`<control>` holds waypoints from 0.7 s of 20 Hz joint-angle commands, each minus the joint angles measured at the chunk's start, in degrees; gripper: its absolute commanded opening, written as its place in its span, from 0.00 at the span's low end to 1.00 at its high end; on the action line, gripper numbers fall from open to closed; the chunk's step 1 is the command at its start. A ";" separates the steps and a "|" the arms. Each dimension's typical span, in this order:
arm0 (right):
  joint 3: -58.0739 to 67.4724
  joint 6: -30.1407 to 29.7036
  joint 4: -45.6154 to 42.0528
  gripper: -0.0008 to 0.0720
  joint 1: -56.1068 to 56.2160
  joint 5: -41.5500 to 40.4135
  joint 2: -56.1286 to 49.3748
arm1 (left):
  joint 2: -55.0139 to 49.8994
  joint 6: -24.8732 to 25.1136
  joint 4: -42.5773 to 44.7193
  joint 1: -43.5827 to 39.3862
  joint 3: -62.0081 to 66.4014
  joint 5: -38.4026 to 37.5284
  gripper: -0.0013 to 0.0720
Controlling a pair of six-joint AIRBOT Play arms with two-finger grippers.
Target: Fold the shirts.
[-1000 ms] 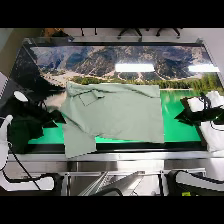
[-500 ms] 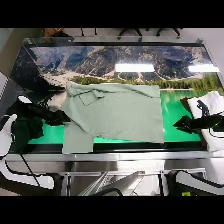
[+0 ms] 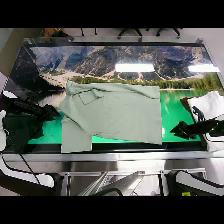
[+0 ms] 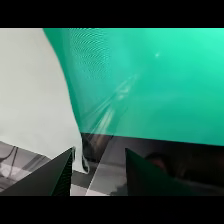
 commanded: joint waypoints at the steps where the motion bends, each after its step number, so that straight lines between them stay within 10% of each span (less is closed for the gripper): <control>1: -3.54 0.48 0.87 0.51 0.50 -0.81 0.02 | -3.74 1.75 -0.57 -0.02 0.83 1.86 0.83; 10: -4.33 0.59 2.99 0.51 3.82 0.02 0.02 | -12.52 3.37 -0.90 -8.26 5.99 -3.32 0.82; 11: -4.50 0.72 2.99 0.51 4.76 -0.09 0.02 | -12.52 3.37 -0.90 -8.11 5.70 -4.28 0.72; 12: -4.76 0.72 2.99 0.51 5.70 -0.37 0.02 | -12.52 3.93 -0.90 -7.78 5.03 -5.73 0.32; 14: -5.05 0.72 2.97 0.51 7.41 -1.64 0.02 | -12.52 4.85 -0.87 -7.10 3.34 -7.17 0.17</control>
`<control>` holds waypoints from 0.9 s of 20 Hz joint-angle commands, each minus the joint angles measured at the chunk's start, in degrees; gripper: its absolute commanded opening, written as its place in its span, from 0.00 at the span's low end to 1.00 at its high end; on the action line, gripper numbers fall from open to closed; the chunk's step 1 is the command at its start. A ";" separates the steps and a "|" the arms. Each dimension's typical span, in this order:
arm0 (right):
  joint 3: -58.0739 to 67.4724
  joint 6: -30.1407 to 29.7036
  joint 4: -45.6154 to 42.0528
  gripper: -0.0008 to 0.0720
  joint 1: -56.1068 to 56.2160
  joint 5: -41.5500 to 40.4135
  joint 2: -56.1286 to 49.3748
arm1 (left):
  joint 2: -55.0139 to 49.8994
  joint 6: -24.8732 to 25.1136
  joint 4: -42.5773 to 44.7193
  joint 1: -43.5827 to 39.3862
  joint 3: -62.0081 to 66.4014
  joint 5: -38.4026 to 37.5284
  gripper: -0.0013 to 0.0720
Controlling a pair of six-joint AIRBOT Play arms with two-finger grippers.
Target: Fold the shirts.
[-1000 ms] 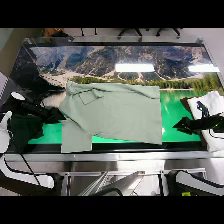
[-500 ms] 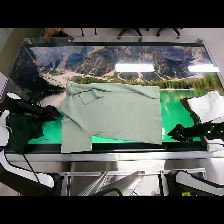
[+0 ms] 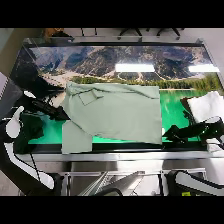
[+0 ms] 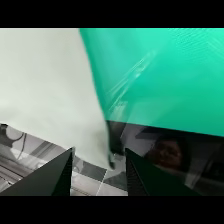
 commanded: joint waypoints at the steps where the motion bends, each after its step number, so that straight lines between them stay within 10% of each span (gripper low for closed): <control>1: -0.39 0.00 0.24 0.51 2.45 -1.64 0.02 | -0.26 1.11 0.26 0.92 -1.73 -3.52 0.17; 7: -0.39 0.02 0.22 0.53 2.95 -0.22 0.04 | -0.20 0.79 -0.90 3.06 0.66 -7.19 0.20; 10: -0.39 0.04 1.31 0.53 2.93 -0.17 0.04 | -0.11 -0.13 -0.68 2.64 1.51 -9.18 0.67; 18: -0.39 0.63 1.27 0.53 2.95 0.33 0.07 | 3.85 -0.02 4.02 3.63 -6.16 -3.76 0.65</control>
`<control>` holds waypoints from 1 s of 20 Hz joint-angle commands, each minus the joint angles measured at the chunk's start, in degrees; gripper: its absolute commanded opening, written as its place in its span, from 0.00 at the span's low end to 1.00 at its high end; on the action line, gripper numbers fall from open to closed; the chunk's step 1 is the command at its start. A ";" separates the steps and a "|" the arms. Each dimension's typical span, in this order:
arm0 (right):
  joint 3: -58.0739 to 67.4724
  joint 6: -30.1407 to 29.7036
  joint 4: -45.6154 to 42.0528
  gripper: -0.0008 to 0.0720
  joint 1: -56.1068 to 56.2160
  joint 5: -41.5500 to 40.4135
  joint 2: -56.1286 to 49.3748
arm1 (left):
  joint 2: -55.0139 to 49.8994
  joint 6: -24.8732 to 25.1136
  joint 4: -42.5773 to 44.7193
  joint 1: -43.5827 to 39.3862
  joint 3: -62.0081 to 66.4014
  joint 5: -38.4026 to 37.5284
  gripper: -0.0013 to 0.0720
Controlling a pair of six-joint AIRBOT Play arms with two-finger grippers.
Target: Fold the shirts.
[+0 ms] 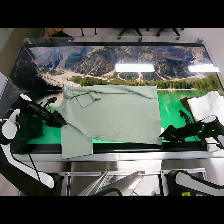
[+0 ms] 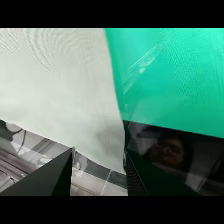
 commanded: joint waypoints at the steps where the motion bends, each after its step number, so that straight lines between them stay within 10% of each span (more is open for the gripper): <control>1: -0.02 0.00 0.11 0.53 0.07 0.55 0.04 | 2.38 -0.04 1.75 -0.33 -3.56 5.86 0.45; 4: -0.02 0.00 -0.07 0.53 0.90 0.79 0.04 | 4.31 0.35 1.51 -1.92 -4.02 10.21 0.04; 20: 1.29 0.76 -2.36 0.51 2.49 -0.57 0.72 | 13.14 -0.72 1.84 -2.38 -4.09 7.26 0.04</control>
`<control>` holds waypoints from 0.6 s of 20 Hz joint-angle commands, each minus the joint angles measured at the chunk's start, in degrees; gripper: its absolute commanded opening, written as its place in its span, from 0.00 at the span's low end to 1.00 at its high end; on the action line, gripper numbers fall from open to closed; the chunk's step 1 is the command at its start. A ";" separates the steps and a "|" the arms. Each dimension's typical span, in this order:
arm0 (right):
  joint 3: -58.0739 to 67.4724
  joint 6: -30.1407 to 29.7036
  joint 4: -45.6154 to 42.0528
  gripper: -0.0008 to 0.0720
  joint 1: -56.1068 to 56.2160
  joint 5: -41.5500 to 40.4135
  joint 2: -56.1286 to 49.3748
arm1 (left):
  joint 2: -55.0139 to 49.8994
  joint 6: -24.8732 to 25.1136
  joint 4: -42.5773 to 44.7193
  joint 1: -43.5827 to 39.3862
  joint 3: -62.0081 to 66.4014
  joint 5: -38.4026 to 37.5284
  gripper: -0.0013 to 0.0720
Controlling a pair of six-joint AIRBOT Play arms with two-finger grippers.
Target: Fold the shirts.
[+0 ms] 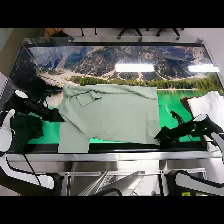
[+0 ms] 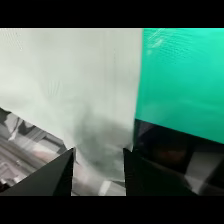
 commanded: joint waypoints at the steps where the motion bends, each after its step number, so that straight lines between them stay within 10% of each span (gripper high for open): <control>1: 0.96 1.33 -0.85 0.51 -4.66 0.94 4.28 | 1.90 -0.31 0.26 0.37 -0.02 -2.19 0.04; 12: -2.82 3.10 1.01 0.51 -9.14 1.01 3.89 | 4.50 -1.40 0.15 5.44 -0.02 -4.76 0.04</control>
